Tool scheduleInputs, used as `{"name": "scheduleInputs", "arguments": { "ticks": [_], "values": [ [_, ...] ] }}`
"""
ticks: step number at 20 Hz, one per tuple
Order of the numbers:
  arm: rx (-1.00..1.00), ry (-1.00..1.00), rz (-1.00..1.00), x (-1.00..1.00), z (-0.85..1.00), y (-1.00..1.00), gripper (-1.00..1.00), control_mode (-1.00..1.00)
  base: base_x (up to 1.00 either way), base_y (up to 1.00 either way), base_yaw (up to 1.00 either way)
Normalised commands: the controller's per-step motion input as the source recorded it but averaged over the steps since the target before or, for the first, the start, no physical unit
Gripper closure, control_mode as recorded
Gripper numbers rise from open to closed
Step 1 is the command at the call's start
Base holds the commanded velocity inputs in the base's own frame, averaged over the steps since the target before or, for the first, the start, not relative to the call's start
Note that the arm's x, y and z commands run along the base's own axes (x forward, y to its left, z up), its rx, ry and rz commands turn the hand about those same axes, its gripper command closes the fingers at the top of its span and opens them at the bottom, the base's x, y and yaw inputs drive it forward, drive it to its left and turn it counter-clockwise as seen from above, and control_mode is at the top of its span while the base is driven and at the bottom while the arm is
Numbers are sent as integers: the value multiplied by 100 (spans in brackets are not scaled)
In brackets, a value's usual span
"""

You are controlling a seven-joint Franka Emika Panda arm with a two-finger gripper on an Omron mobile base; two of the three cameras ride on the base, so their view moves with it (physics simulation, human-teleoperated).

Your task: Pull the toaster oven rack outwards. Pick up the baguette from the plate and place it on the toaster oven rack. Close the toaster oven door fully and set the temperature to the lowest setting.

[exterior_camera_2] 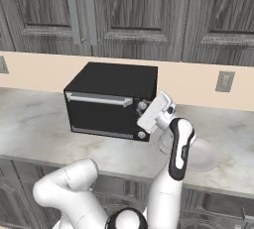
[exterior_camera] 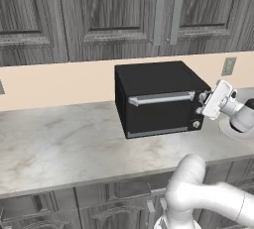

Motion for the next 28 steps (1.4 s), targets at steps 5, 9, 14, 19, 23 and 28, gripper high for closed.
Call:
{"name": "scheduleInputs", "arguments": {
  "ticks": [5, 9, 14, 19, 23, 28],
  "values": [
    [-35, 0, 10, 2, 0, -3, 100, -100, 0, 0, 0],
    [-36, 0, -18, 1, 0, 1, 100, -100, 0, 0, 0],
    [-26, 1, -41, 0, 0, 2, 100, -100, 0, 0, 0],
    [-11, 7, -66, 0, 0, 12, 100, -100, 0, 0, 0],
    [-10, 8, -69, 0, 0, 10, 100, -100, 0, 0, 0],
    [-11, 12, -75, 4, 0, 14, 100, -100, 0, 0, 0]
  ]
}}
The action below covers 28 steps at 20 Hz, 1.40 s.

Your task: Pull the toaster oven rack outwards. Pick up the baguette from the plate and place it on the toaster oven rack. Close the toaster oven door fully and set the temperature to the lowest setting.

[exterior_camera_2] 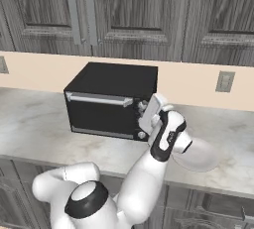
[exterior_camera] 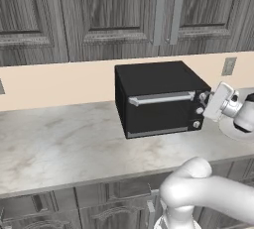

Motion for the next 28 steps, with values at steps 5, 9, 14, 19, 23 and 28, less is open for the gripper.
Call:
{"name": "scheduleInputs", "arguments": {
  "ticks": [5, 9, 14, 19, 23, 28],
  "values": [
    [-17, 14, -75, 28, 0, 27, 100, -100, 0, 0, 0],
    [-15, 14, -68, 15, 0, 25, 100, -100, 0, 0, 0],
    [-24, 11, -72, 49, 0, 34, 100, -100, 0, 0, 0],
    [-15, 11, -76, 39, 14, 42, 100, -100, 0, 0, 0],
    [-15, 10, -66, 30, 36, 57, 100, -100, 0, 0, 0],
    [-16, 11, -60, 32, 51, 61, 100, -100, 0, 0, 0]
  ]
}}
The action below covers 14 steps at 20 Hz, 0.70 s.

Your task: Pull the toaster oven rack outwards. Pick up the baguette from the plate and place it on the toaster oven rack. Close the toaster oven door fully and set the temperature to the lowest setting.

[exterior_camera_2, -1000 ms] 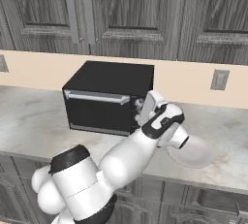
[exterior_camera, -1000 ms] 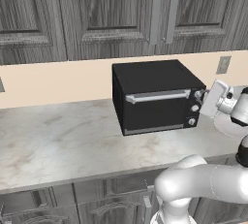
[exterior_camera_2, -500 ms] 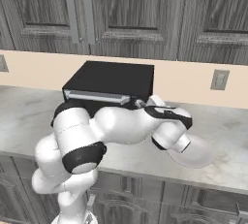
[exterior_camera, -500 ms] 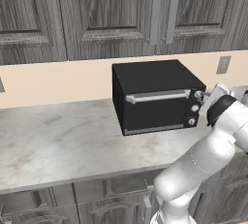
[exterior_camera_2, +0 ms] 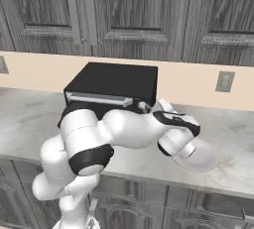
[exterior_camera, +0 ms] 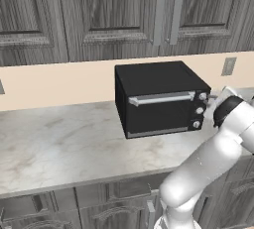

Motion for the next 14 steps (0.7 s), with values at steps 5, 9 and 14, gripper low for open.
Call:
{"name": "scheduleInputs", "arguments": {
  "ticks": [5, 9, 14],
  "values": [
    [-17, 6, -57, 29, 69, 61, 100, -100, 0, 0, 0],
    [-16, 2, -54, 21, 73, 63, 100, -100, 0, 0, 0],
    [-13, 0, -52, 9, 79, 52, 100, -100, 0, 0, 0]
  ]
}}
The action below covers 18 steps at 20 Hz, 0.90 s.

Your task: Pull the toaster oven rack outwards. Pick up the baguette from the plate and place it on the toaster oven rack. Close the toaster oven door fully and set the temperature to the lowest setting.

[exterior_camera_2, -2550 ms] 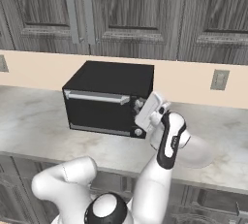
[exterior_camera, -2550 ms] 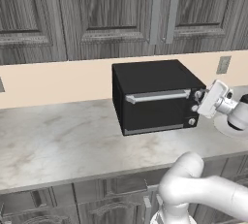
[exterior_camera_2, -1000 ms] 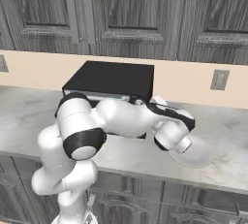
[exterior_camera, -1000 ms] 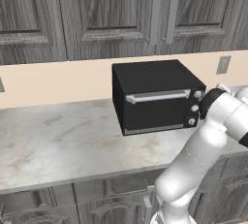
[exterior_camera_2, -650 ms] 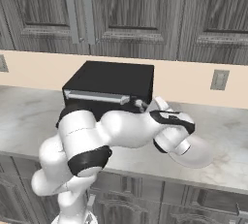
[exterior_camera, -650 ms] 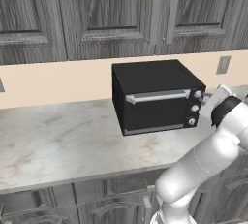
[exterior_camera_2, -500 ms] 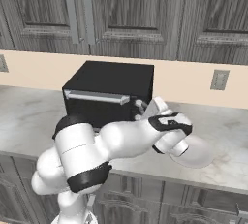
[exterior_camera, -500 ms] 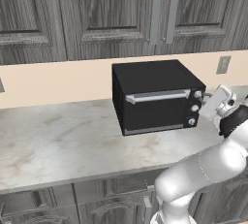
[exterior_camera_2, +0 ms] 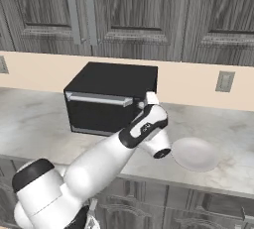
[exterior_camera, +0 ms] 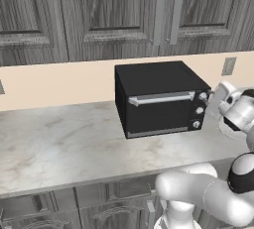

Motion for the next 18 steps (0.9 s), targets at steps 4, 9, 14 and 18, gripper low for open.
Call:
{"name": "scheduleInputs", "arguments": {
  "ticks": [4, 9, 14, 18],
  "values": [
    [-10, 0, -50, 2, 77, 38, 100, -100, 0, 0, 0],
    [-5, -1, -41, -4, 73, 7, 100, -100, 0, 0, 0],
    [-2, -10, -22, -26, 86, -19, 100, -100, 0, 0, 0],
    [-2, -14, -7, -22, 92, -24, 100, -100, 0, 0, 0]
  ]
}}
